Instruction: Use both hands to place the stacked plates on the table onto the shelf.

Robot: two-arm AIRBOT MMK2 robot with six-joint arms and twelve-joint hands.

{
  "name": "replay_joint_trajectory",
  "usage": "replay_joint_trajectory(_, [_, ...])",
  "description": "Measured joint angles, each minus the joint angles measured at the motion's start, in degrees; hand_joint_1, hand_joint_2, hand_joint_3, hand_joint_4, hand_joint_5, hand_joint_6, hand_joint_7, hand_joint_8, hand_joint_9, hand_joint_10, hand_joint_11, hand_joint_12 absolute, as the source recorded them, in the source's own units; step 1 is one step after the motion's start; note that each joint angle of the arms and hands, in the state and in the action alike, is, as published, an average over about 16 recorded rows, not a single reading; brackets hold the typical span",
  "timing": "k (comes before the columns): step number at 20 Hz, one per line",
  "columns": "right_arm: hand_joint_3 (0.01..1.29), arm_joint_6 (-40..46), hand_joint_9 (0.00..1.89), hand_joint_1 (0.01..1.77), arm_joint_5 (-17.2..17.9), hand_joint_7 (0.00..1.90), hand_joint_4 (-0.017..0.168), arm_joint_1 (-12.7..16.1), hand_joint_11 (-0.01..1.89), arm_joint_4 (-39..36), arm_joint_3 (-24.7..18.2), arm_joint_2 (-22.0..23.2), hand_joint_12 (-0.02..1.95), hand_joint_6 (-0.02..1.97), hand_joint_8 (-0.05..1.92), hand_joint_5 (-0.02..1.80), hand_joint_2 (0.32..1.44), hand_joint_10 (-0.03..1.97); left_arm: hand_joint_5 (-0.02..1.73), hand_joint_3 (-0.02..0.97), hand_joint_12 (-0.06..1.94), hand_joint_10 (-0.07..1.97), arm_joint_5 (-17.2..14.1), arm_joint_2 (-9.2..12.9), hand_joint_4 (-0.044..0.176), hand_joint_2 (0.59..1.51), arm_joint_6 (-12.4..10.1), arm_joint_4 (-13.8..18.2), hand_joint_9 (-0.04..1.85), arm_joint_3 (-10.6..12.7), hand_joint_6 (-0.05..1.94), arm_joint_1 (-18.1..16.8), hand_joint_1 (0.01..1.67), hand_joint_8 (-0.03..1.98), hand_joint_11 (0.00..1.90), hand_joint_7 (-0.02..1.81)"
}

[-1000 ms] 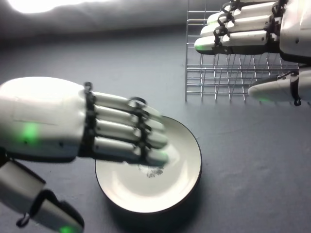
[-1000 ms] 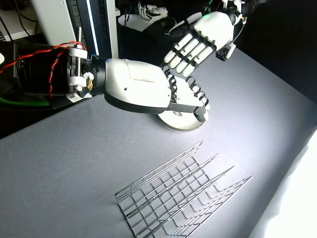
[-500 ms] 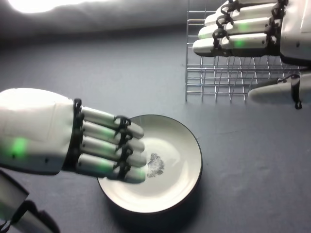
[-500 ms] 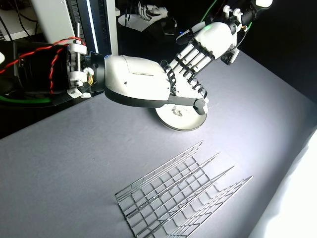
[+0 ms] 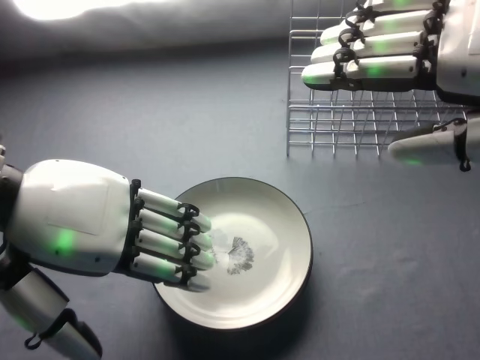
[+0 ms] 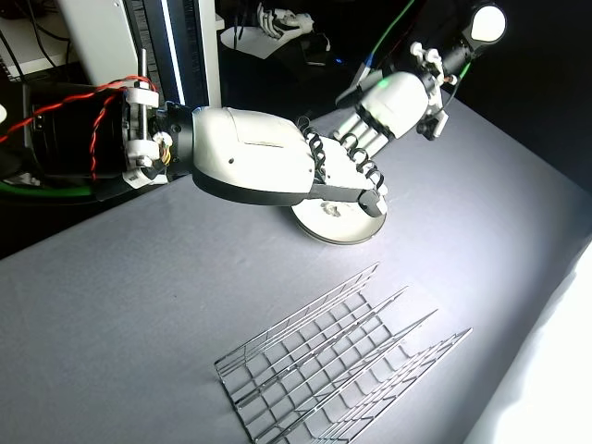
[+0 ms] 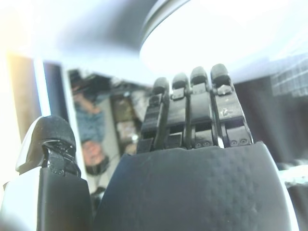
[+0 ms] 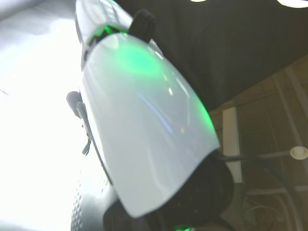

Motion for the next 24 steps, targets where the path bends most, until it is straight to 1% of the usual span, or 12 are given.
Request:
replay_joint_trajectory(3, [0.01,-0.13,0.17,0.03,0.41,0.17,0.003,-0.41,0.02,0.05,0.09,0.17,0.68,0.02,0.02,0.11,1.41,0.03,0.11,0.012,0.19,0.01,1.55,-1.31,-0.001,1.145,0.19,0.27,0.12,1.7,0.02,1.13,0.02,-0.01,0.04,0.13])
replay_joint_trajectory(7, [0.01,-0.33,0.19,0.03,1.23,0.19,0.003,-0.97,0.02,0.02,0.22,0.39,0.71,0.02,0.02,0.13,1.41,0.03,0.12,0.012,0.19,0.01,2.93,-2.35,-0.002,1.148,0.43,0.38,0.12,3.55,0.01,2.3,0.02,-0.01,0.04,0.13])
replay_joint_trajectory(14, [0.01,-1.11,0.22,0.07,3.23,0.23,0.004,-1.94,0.02,-0.09,1.09,0.5,0.76,0.02,0.02,0.17,1.4,0.03,0.12,0.013,0.19,0.0,3.18,-3.23,-0.002,1.155,0.76,0.66,0.13,5.92,0.0,4.26,0.02,-0.01,0.04,0.13])
replay_joint_trajectory(19, [0.01,-3.2,0.22,0.09,6.35,0.23,0.003,-3.23,0.02,-0.29,3.12,-0.69,0.76,0.02,0.02,0.19,1.4,0.03,0.11,0.013,0.19,0.0,3.16,-3.79,-0.004,1.153,1.3,0.57,0.12,6.87,-0.01,5.44,0.02,-0.01,0.04,0.12])
replay_joint_trajectory(24, [0.01,-6.07,0.23,0.09,9.93,0.24,0.003,-4.61,0.02,-0.48,5.56,-3.03,0.79,0.02,0.02,0.2,1.4,0.03,0.1,0.013,0.18,-0.01,3.64,-4.49,-0.005,1.148,1.91,0.1,0.11,6.75,-0.02,6.54,0.02,-0.01,0.03,0.1])
